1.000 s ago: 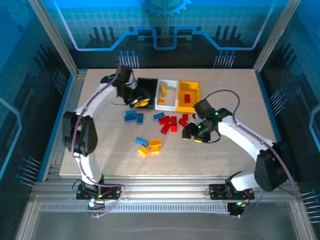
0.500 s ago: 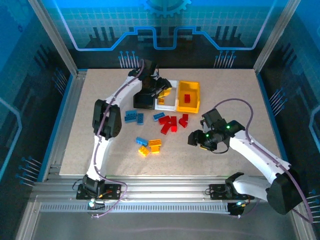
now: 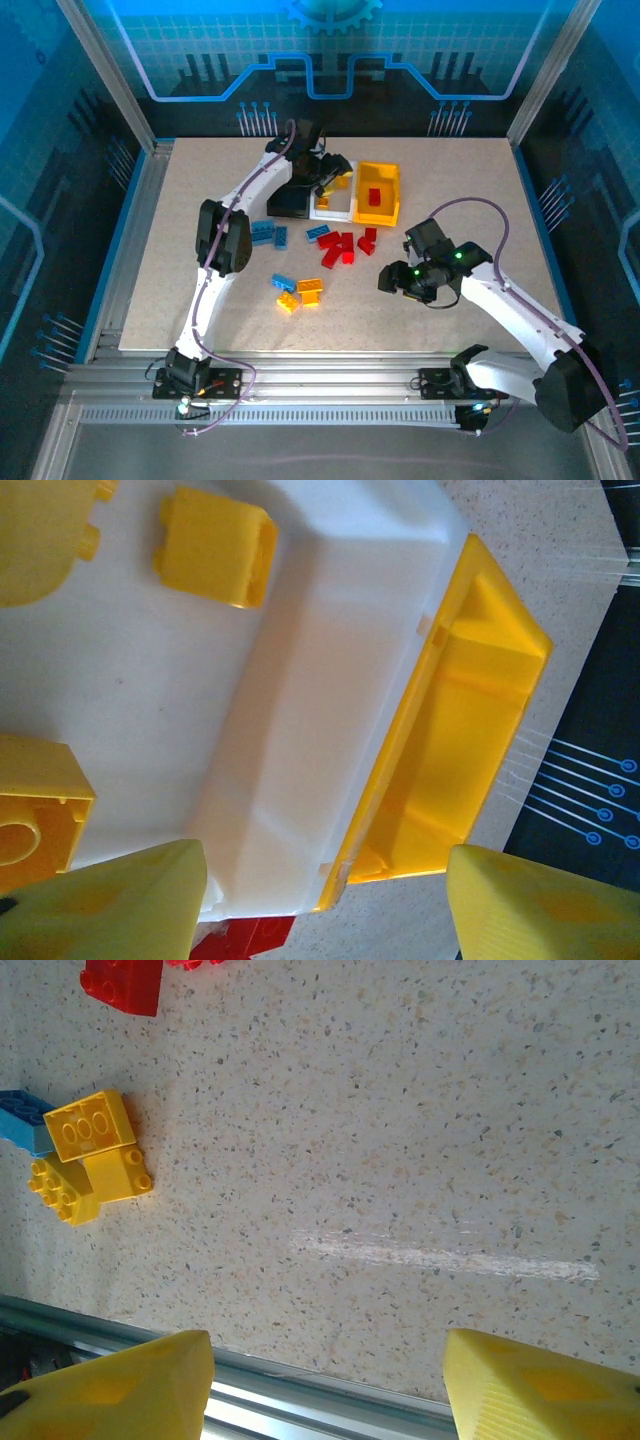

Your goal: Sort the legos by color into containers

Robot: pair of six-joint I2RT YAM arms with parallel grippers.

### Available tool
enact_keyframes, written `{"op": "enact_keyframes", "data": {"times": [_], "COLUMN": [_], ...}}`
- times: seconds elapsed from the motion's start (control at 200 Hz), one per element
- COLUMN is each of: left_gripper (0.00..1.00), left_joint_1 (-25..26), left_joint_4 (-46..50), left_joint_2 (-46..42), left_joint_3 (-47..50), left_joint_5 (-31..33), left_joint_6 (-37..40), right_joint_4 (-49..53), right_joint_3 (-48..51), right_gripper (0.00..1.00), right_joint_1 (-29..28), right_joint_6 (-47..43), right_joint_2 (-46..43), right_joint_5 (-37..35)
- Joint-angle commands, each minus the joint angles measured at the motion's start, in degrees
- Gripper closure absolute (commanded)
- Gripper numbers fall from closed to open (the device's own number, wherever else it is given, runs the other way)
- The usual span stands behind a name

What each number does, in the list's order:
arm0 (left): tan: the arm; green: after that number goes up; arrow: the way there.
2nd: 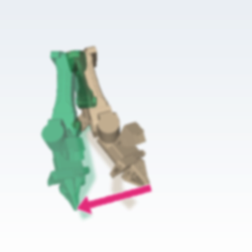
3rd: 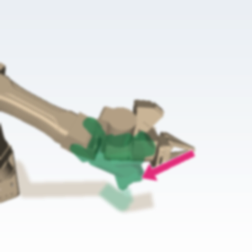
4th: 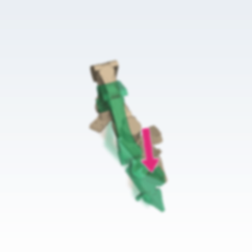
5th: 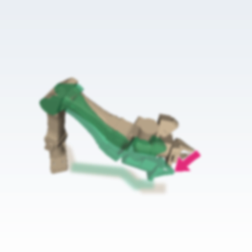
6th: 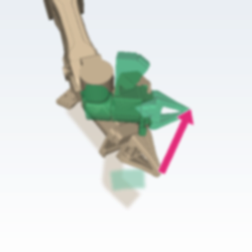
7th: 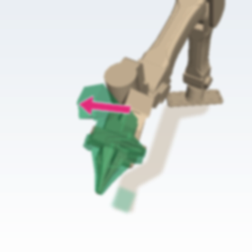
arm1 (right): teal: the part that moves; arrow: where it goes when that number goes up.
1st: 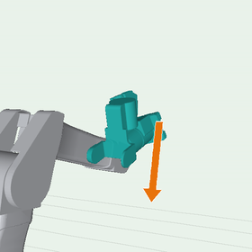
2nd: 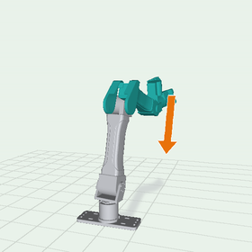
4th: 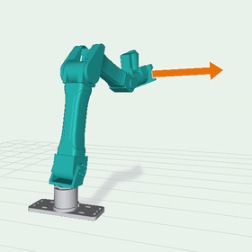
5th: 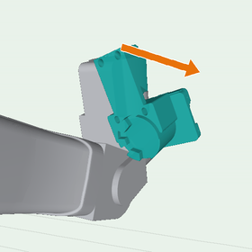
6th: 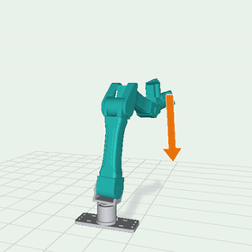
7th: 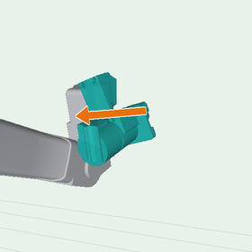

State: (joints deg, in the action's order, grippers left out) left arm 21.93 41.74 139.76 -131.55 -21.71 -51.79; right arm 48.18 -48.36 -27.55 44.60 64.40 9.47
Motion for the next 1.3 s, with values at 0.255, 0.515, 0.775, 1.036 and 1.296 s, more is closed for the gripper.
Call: {"op": "enact_keyframes", "data": {"times": [0.255,0.515,0.775,1.036,1.296], "left_gripper": [0.29,0.28,0.26,0.25,0.25], "left_joint_1": [2.48,2.48,2.25,1.75,1.65], "left_joint_4": [10.46,5.54,6.34,9.24,9.50], "left_joint_2": [-25.55,-47.69,-62.60,-67.90,-69.78], "left_joint_3": [21.69,52.99,69.35,72.66,75.92], "left_joint_5": [6.92,8.39,9.86,11.17,11.26], "left_joint_6": [18.98,18.54,15.93,15.52,14.81], "right_joint_4": [2.55,3.41,3.93,3.84,3.14], "right_joint_3": [-11.88,-27.05,-37.18,-40.49,-40.41], "right_gripper": [0.36,0.38,0.42,0.47,0.51], "right_joint_1": [0.85,1.10,0.83,0.74,0.96], "right_joint_6": [-10.60,-26.28,-30.92,-31.94,-32.21], "right_joint_2": [11.75,29.87,42.28,48.29,51.53], "right_joint_5": [-4.95,-13.01,-14.70,-15.34,-15.45]}}
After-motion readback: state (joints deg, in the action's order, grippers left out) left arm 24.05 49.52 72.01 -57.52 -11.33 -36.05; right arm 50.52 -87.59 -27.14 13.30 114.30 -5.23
